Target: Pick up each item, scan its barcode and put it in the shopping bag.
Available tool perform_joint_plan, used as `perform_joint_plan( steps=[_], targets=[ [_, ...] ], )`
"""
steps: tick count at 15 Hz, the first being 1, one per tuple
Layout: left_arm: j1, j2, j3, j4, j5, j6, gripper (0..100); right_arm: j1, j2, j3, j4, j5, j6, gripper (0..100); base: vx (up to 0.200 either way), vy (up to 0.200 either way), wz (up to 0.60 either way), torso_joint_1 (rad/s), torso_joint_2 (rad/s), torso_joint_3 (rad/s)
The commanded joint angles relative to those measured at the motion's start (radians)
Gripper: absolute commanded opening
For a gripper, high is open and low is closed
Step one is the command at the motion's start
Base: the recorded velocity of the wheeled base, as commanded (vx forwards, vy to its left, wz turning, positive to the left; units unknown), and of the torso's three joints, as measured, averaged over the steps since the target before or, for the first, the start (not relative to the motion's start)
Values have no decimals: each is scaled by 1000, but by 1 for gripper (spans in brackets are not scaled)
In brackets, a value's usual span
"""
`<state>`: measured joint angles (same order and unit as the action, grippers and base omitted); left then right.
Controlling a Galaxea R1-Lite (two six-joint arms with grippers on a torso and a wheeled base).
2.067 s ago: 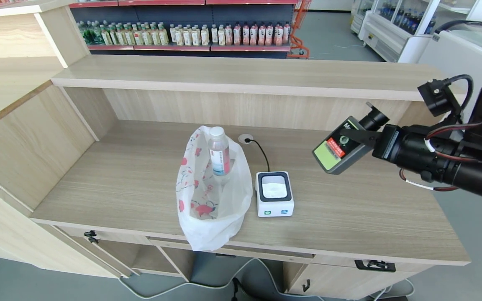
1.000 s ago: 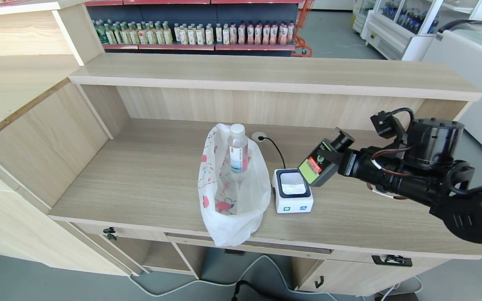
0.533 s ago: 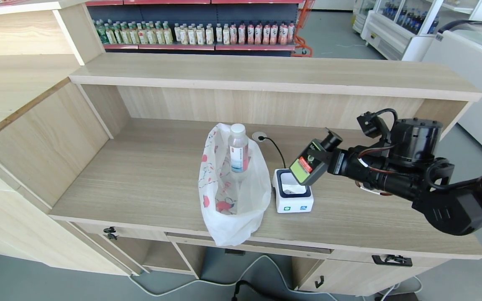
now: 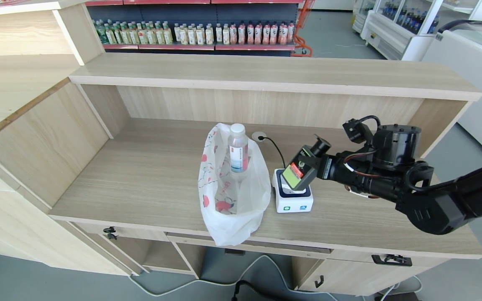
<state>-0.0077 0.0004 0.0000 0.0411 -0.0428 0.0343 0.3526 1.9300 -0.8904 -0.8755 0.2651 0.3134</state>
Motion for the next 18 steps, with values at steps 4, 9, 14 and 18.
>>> perform_joint_plan(
  steps=[4,9,14,18],
  targets=[
    [0,0,0,0,0,-2,100,11,60,-33,-2,-23,-2,0,0,0,0,0,0,0],
    [0,0,0,0,0,1,100,20,87,-62,-2,-23,-2,0,0,0,0,0,0,0],
    [0,0,0,0,0,-1,100,40,107,-73,0,-67,-5,0,0,0,0,0,0,0],
    [0,0,0,0,0,-1,100,43,109,-82,0,-72,-10,0,0,0,0,0,0,0]
  ],
)
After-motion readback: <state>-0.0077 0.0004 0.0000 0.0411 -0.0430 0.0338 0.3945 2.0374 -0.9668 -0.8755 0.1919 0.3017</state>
